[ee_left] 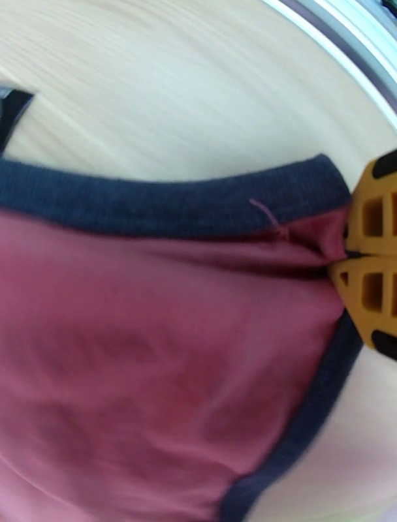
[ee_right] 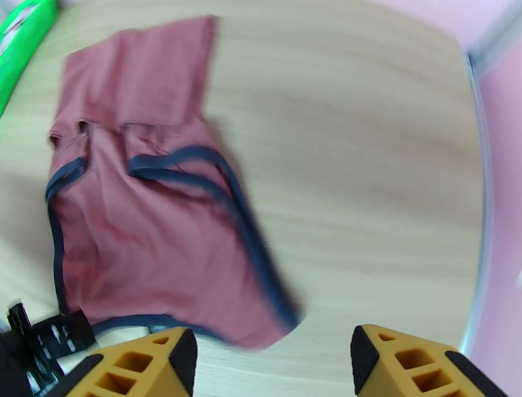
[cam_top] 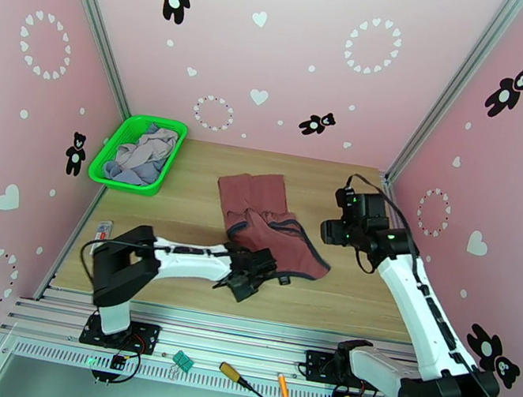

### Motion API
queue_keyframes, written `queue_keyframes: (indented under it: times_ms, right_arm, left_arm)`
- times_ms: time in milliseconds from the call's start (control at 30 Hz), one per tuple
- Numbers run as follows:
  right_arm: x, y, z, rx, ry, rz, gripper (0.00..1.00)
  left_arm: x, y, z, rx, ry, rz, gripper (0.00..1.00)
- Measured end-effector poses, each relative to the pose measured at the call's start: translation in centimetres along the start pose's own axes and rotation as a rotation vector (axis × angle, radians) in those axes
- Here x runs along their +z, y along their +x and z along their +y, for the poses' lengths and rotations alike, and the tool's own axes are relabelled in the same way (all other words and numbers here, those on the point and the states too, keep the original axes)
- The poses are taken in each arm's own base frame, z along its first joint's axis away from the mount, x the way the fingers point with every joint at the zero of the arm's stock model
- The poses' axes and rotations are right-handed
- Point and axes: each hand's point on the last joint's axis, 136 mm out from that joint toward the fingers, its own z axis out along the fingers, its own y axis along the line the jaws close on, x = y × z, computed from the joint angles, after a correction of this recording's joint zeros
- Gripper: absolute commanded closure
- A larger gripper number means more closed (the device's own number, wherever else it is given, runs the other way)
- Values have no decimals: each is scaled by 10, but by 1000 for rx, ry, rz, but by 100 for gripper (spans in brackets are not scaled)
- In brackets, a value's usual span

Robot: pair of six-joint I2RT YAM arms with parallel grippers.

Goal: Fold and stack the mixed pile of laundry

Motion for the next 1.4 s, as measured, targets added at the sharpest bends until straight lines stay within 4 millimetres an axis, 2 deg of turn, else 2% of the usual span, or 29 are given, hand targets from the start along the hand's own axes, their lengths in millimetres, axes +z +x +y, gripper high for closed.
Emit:
queue_keyframes:
  times_ms: [67, 167, 233, 300, 400, 500, 633, 733, 867, 1067, 1133, 1200, 1333, 1400]
  right_arm:
    - [-5, -10, 12, -136, -17, -11, 33]
    - [4, -2, 56, -423, -78, 39, 31]
    - [18, 15, 91, -642, -128, 108, 32]
    - [36, 42, 121, -855, -173, 197, 32]
    - [55, 87, 140, -1071, -234, 318, 31]
    - [56, 116, 141, -1174, -274, 364, 28]
    - [42, 145, 139, -1310, -319, 335, 25]
    - [37, 166, 140, -1403, -360, 331, 26]
    - [48, 193, 139, -1473, -410, 384, 26]
    - [75, 208, 144, -1508, -432, 455, 29]
    - [85, 212, 146, -1511, -436, 482, 33]
    - [96, 217, 146, -1509, -436, 511, 41]
    - [105, 217, 144, -1502, -424, 534, 63]
    - [106, 215, 142, -1498, -409, 532, 77]
  left_arm:
    - [-4, 12, 3, -43, 1, -3, 100]
    - [-9, 30, 7, -101, 3, -9, 100]
    - [-10, 41, 9, -136, 4, -9, 100]
    - [-12, 52, 12, -177, 5, -20, 100]
    - [-20, 62, 19, -232, -3, -45, 100]
    - [-31, 61, 24, -287, -7, -89, 99]
    - [-46, 54, 27, -343, 4, -151, 97]
    - [-49, 54, 30, -369, 5, -164, 97]
    - [-46, 59, 33, -380, -6, -151, 97]
    - [-43, 63, 34, -385, -11, -143, 96]
    - [-43, 62, 35, -386, -11, -145, 96]
    - [-43, 62, 35, -386, -12, -146, 96]
    - [-43, 61, 36, -389, -12, -149, 99]
    - [-43, 61, 36, -392, -12, -149, 100]
